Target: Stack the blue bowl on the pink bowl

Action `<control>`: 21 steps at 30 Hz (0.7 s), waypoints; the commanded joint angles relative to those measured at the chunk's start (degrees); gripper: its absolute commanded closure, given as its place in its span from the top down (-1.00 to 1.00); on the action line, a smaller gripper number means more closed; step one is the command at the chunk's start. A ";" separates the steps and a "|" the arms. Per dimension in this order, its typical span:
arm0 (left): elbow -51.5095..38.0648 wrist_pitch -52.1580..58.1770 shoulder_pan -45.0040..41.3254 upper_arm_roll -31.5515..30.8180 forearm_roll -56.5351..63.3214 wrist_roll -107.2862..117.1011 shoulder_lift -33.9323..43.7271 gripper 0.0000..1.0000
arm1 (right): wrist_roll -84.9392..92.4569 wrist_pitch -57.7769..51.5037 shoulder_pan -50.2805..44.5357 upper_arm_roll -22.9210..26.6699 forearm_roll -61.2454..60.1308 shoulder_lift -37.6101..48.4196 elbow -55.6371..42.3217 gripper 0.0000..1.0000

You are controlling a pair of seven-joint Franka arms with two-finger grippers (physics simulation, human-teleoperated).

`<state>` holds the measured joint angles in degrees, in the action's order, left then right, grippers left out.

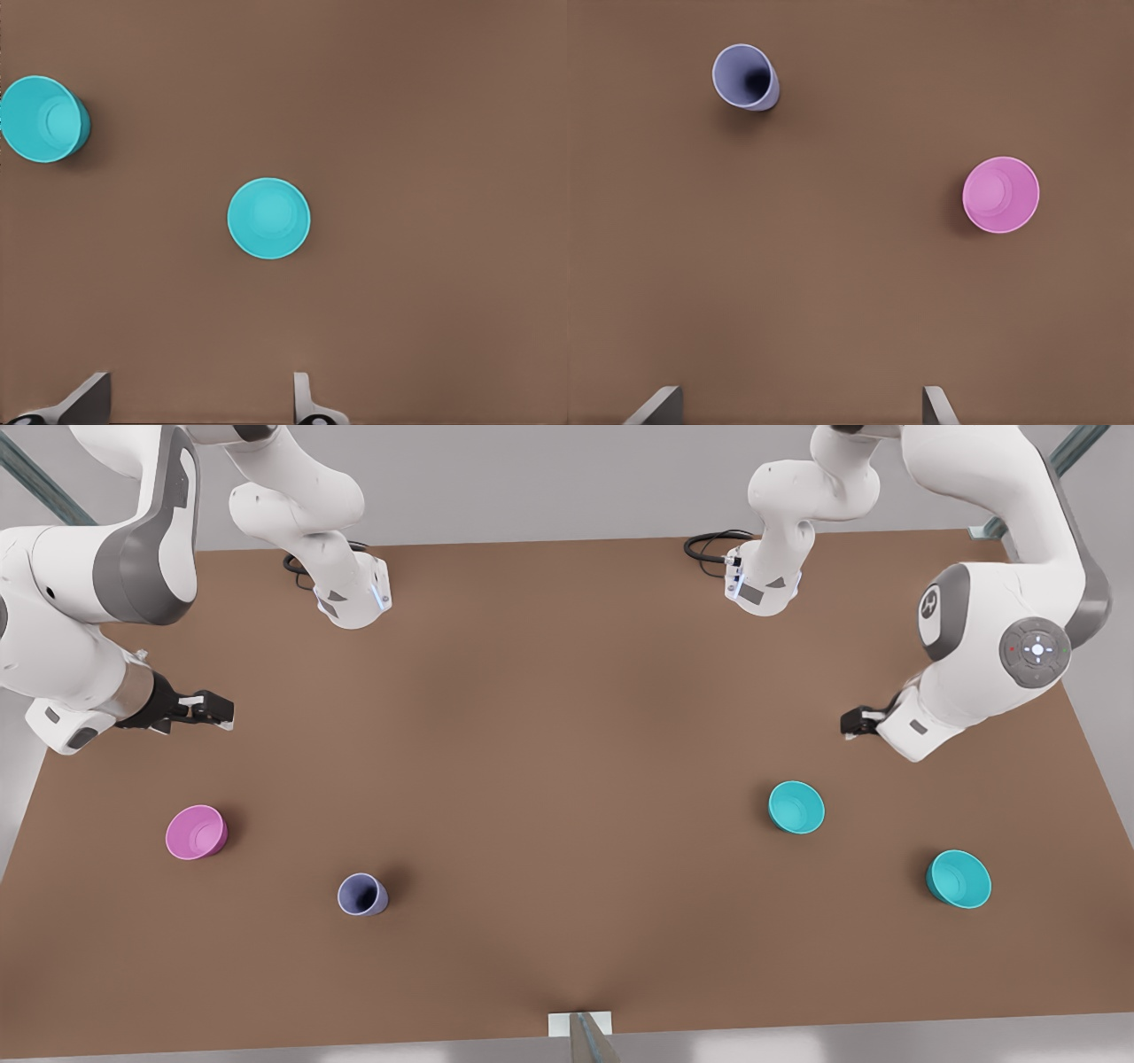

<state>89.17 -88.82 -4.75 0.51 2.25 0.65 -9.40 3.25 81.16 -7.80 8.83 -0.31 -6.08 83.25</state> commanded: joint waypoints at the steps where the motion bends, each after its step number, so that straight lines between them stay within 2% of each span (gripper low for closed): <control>1: -0.05 2.95 0.97 0.02 -0.67 -2.41 -0.09 1.00 | 1.50 0.05 -0.02 0.04 -0.04 0.01 -0.01 1.00; 2: -0.05 3.47 4.22 0.02 -6.47 -2.67 -0.27 1.00 | 1.58 0.05 -0.02 0.04 -0.04 -0.34 -0.19 1.00; 3: -0.05 4.53 5.98 0.02 -6.47 -2.85 -0.27 1.00 | 1.85 0.05 2.08 0.13 -0.65 -3.15 -1.41 1.00; 4: 0.04 5.23 6.33 0.02 -6.47 -2.85 -0.27 1.00 | 4.21 0.48 3.23 0.13 -1.45 -9.11 -5.37 1.00; 5: 0.04 5.23 6.25 -0.07 -6.38 -2.85 -0.35 1.00 | 7.12 2.76 4.20 0.13 -1.09 -15.88 -8.54 1.00; 7: -0.05 5.23 6.16 -0.07 -6.21 -2.85 -0.35 1.00 | 9.57 11.81 9.47 -0.04 -1.36 -25.11 -8.37 1.00; 8: -0.05 5.50 5.90 -0.16 -6.30 -2.85 -0.18 1.00 | 14.50 15.69 12.28 -0.04 -1.62 -27.32 -8.19 1.00; 11: -0.14 5.50 5.63 -0.25 -6.30 -2.85 -0.09 1.00 | 22.05 22.80 20.37 -0.48 -7.95 -31.88 -8.10 1.00; 19: -0.75 6.29 8.00 0.02 -6.30 -6.98 -0.09 1.00 | 34.01 34.32 25.91 -0.48 -10.15 -36.73 -5.82 1.00; 21: -0.75 5.68 7.74 -0.07 -6.30 -6.89 -0.79 1.00 | 42.10 36.34 27.75 -0.31 -16.91 -36.73 -2.04 1.00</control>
<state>88.49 -83.25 3.08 0.46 -4.08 -2.81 -9.98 20.42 110.38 19.33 8.53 -13.29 -42.83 80.44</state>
